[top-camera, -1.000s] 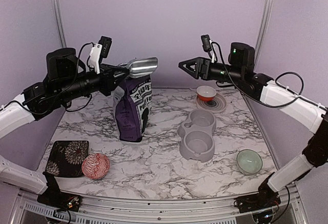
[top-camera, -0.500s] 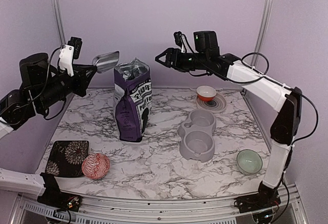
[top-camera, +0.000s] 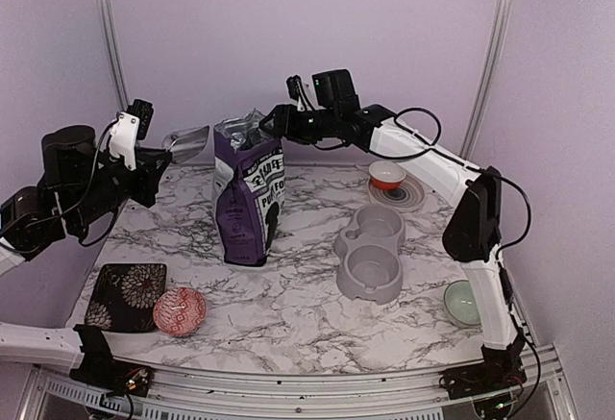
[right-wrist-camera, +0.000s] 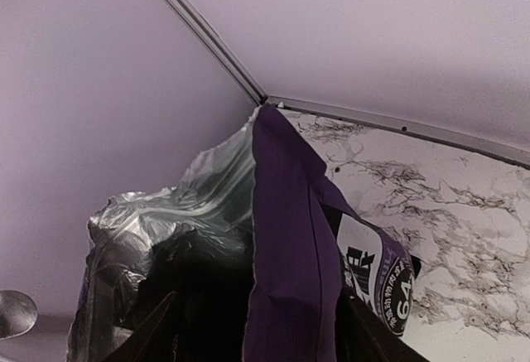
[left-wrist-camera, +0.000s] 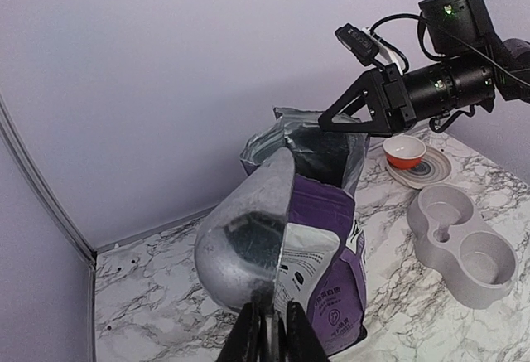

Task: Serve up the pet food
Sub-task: Pass from the left arm to the right

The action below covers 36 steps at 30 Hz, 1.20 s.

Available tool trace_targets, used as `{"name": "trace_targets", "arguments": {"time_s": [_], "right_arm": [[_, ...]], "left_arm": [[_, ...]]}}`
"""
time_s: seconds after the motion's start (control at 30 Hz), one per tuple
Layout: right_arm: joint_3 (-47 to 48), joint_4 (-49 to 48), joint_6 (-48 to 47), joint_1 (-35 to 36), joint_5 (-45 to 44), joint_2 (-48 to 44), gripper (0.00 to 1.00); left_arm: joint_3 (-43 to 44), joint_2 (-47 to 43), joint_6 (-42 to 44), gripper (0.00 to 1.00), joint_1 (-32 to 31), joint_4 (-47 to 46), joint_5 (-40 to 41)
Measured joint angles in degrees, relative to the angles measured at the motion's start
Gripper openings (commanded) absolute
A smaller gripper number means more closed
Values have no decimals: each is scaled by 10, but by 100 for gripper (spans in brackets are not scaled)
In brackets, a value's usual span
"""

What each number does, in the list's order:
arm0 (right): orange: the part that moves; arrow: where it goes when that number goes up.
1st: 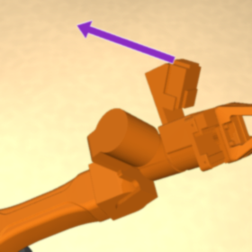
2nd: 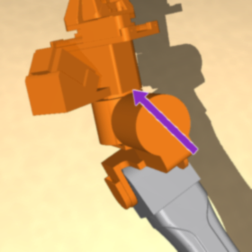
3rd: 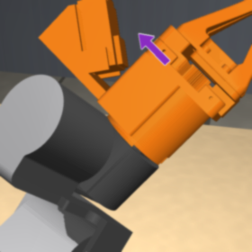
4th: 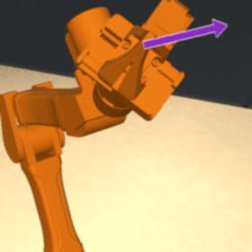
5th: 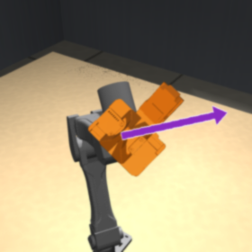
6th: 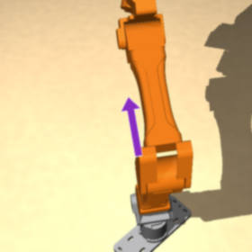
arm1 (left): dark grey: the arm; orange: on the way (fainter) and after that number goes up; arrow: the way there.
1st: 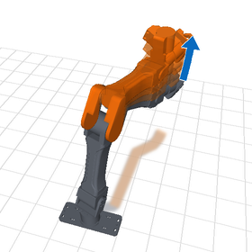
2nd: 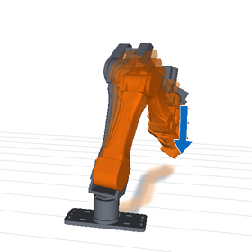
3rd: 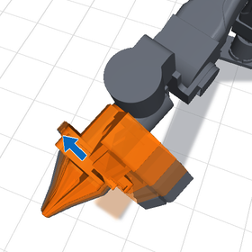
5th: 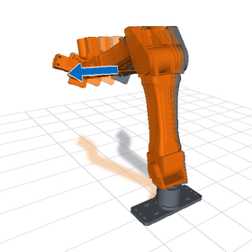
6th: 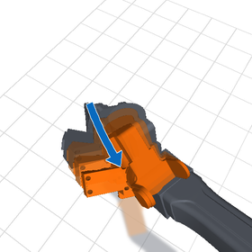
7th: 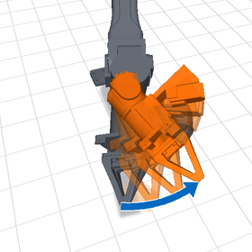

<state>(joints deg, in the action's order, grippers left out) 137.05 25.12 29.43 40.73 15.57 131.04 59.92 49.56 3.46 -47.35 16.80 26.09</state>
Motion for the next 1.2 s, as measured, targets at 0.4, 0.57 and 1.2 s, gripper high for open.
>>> {"name": "trace_targets", "arguments": {"time_s": [0.4, 0.57, 1.2], "right_arm": [[15, 24, -3, 3, -16, 15, 36], [6, 24, -16, 4, -18, 12, 40], [-290, -38, -189, -23, 0, -248, 72]], "left_arm": [[-13, -1, 0, 0, 0, 5, -1], [-13, -1, 0, 0, 0, 5, -1], [66, 36, -1, 0, 0, 30, -166]]}}
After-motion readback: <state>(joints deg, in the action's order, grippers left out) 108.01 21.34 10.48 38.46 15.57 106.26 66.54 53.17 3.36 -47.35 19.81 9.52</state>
